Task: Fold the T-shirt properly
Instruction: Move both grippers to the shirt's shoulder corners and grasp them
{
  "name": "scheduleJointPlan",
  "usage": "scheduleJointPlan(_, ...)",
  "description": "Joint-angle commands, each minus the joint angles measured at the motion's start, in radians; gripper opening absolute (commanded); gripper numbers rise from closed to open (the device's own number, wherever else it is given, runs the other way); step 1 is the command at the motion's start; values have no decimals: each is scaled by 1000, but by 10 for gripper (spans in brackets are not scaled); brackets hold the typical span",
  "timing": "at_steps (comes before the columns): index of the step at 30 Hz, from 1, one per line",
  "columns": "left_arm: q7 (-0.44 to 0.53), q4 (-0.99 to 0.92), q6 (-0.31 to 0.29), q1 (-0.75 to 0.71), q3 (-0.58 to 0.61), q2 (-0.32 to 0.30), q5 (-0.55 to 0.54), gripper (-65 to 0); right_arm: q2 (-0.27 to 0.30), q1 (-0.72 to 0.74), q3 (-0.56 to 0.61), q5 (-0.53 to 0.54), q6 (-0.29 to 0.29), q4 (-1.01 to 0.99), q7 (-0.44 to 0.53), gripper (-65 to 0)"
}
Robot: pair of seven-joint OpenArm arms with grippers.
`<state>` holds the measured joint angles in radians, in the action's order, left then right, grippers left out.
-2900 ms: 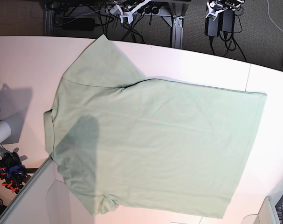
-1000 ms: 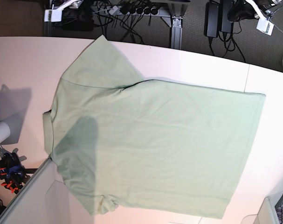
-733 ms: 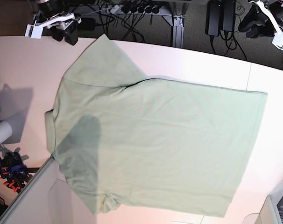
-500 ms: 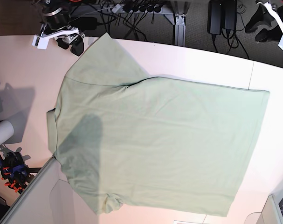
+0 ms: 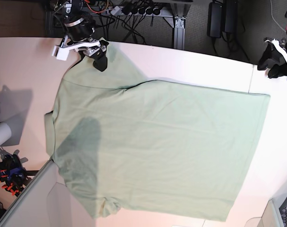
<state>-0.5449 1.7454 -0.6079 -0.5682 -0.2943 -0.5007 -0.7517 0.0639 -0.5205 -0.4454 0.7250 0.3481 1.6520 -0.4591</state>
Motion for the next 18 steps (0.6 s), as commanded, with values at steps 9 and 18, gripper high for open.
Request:
scheduleJointPlan(9, -34, -256, 28, 245, -6, -46, -76, -295, 2, -40, 1, -54, -18, 0, -50, -262)
scheduleJointPlan(18, -44, -388, 11, 308, 101, -45, -127, -295, 2, -40, 1, -55, -18, 0, -50, -262)
